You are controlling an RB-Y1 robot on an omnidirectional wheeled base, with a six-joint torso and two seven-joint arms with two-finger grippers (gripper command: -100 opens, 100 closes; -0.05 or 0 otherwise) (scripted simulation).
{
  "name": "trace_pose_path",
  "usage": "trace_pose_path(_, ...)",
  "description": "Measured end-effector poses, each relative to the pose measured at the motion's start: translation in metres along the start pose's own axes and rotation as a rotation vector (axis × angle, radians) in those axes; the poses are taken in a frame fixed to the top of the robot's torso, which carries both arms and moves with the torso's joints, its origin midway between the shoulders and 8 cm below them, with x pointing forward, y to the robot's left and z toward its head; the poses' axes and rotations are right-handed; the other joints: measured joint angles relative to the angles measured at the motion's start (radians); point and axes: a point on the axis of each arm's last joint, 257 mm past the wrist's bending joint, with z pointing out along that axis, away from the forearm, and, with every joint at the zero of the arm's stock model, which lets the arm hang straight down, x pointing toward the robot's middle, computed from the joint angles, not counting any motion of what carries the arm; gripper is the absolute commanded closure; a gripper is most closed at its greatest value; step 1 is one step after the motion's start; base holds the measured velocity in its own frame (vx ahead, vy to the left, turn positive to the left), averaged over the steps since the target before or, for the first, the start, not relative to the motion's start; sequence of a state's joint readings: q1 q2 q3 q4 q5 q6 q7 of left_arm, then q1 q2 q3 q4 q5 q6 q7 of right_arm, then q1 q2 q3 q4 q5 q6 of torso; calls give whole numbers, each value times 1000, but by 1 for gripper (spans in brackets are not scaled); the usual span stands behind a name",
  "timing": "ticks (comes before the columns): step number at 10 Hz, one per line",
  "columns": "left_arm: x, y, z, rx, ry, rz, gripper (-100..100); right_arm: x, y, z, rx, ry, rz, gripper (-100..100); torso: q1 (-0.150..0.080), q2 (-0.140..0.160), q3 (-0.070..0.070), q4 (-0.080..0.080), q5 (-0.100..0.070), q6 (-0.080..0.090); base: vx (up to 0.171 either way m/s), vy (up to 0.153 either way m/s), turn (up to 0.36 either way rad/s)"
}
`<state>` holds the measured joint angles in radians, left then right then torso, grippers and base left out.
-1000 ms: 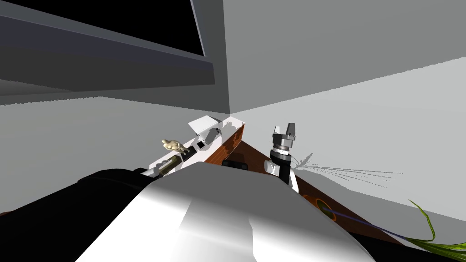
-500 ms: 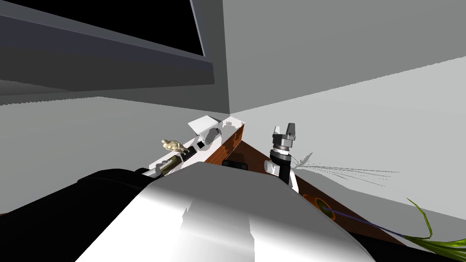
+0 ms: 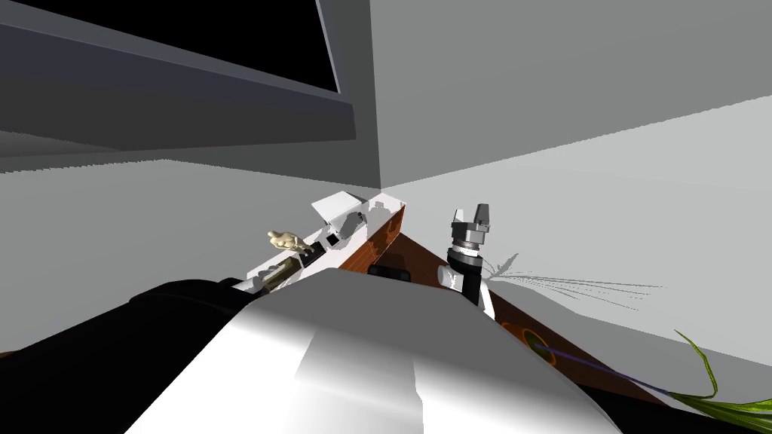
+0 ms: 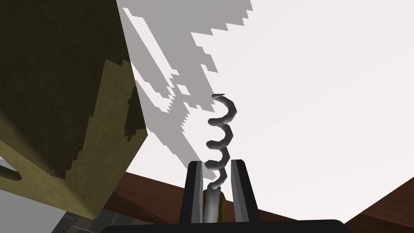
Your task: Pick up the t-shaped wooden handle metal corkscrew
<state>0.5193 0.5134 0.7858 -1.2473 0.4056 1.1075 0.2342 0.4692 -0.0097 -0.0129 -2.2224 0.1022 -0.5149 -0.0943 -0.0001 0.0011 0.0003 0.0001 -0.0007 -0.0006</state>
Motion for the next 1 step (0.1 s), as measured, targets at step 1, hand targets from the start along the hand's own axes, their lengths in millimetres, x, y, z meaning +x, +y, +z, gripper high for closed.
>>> trace_pose_path(1, -1, 0, -1, -1, -1, 0, 0, 0, 0, 0, 0, 0, 0, 0, 0, 0, 0, 0, 1, 0, 0, 0, 0)
